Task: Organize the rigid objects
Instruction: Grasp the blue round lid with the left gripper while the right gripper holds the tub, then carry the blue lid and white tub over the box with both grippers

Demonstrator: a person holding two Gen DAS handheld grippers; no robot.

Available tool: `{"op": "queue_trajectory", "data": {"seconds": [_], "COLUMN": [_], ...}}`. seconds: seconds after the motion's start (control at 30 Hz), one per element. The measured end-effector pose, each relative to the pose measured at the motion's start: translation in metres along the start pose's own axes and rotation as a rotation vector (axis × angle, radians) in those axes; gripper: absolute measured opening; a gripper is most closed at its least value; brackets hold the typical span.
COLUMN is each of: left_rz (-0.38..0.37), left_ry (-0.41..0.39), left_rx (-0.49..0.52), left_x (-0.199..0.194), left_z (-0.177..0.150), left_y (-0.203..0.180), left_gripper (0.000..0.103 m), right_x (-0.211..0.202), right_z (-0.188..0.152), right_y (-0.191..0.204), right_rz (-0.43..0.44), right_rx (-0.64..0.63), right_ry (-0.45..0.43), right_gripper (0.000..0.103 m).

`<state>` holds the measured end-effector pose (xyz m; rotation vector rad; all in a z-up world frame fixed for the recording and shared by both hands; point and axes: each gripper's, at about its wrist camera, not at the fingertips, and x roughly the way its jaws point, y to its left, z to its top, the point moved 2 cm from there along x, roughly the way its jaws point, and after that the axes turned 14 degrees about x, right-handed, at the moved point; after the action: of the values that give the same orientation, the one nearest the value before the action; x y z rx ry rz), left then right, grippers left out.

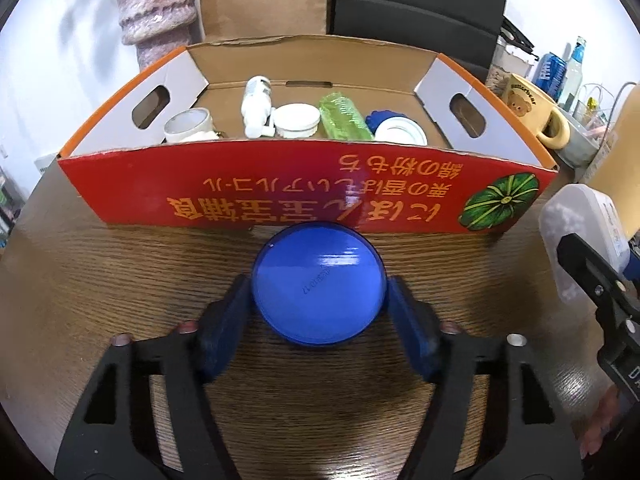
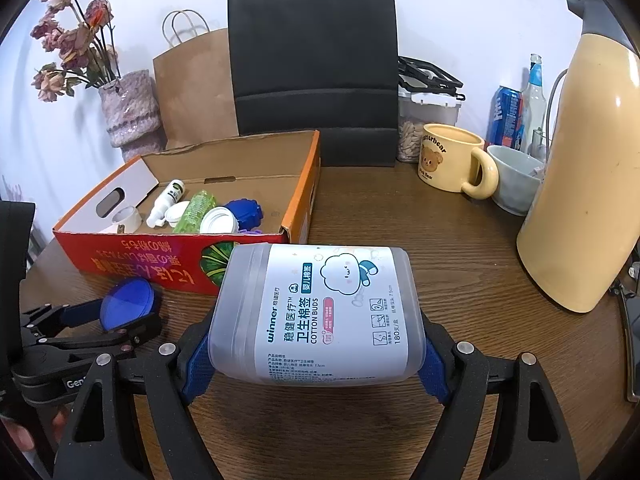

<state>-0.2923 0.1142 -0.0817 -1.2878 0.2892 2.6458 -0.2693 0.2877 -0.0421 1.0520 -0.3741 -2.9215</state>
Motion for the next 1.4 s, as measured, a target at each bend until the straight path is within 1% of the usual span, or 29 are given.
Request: {"op": "queue_trajectory", "data": {"seconds": [0.13, 0.4, 0.6, 0.87, 1.03, 1.27, 1.4], "left_rz": [0.007, 0.019, 0.028, 0.024, 0.046, 0.066, 0.071], "left_ry": [-0.008, -0.059, -0.124, -0.192, -0.238, -0.266, -0.269], "left_rx": [0.015, 0.039, 0.053, 0.011, -0.021, -0.058, -0.072], "left_x": [-0.003, -0.018, -0.038, -0.06, -0.071, -0.072, -0.067], "left_z": [0.0, 0.002, 0.004, 0.011, 0.02, 0.035, 0.041], "left_y": [-0.001, -0.003, -0.003, 0.008, 0.023, 0.046, 0.057], "left_gripper": [0.063, 0.063, 0.063, 0.063, 0.063, 0.063, 0.063], "right_x": [0.0, -0.005, -0.014, -0.022, -0.024, -0.015, -0.006], "right_z": [0.0, 0.0, 0.002, 0.008, 0.014, 0.02, 0.023], "right_y": [0.0, 0.001, 0.003, 0.013, 0.025, 0.051, 0.063], "right_rz": [0.0, 0.009, 0.022, 0.031, 0.045, 0.062, 0.065], "right_rx": [-0.001, 0.006, 0.011, 0.017, 0.022, 0.008, 0.002], "right_ry": [-0.001, -0.021, -0.056, -0.108, -0.137, -0.151, -0.156], "right_gripper": [0.086, 0.086, 0.086, 0.086, 0.086, 0.086, 0.086]}}
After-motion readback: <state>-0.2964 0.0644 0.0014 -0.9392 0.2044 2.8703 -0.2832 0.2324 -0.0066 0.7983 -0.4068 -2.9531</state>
